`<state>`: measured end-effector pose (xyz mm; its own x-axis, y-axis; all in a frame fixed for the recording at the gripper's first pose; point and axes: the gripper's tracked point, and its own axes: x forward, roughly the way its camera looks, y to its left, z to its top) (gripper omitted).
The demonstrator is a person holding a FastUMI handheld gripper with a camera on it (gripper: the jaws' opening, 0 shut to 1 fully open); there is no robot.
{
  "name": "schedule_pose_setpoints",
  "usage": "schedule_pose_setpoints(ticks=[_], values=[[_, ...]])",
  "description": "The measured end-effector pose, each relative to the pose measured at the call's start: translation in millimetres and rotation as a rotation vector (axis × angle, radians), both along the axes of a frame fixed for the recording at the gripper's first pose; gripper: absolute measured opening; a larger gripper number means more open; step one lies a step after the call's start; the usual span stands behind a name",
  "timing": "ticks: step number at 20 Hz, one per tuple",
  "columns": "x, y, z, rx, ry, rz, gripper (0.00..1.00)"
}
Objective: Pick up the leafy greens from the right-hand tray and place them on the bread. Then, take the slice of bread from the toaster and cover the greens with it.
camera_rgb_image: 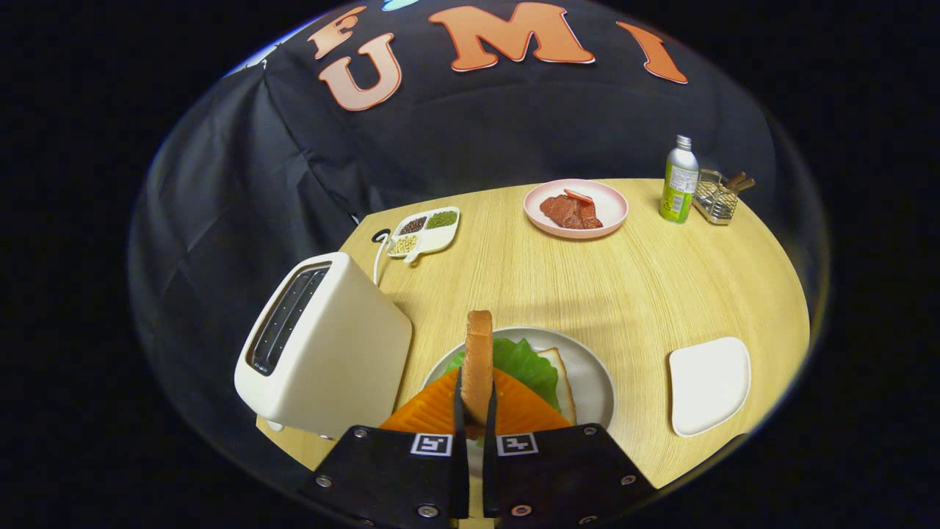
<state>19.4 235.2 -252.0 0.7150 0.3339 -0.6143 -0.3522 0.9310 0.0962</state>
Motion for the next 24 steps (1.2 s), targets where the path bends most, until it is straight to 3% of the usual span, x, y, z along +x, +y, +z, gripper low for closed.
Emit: schedule_pose_setpoints(ticks=[6, 13, 19, 21, 24], values=[[9.6, -37.4, -18.2, -0.032, 0.078, -0.061, 0.18], [13.4, -76.0, -44.7, -0.183, 0.119, -0.099, 0.55], [11.0, -82.7, -42.1, -0.215, 0.117, -0.088, 0.92], [16.2, -88.4, -26.6, -0.231, 0.082, -0.087, 0.98], [23.9, -100.0, 7.8, -0.250, 0.014, -0.089, 0.98]])
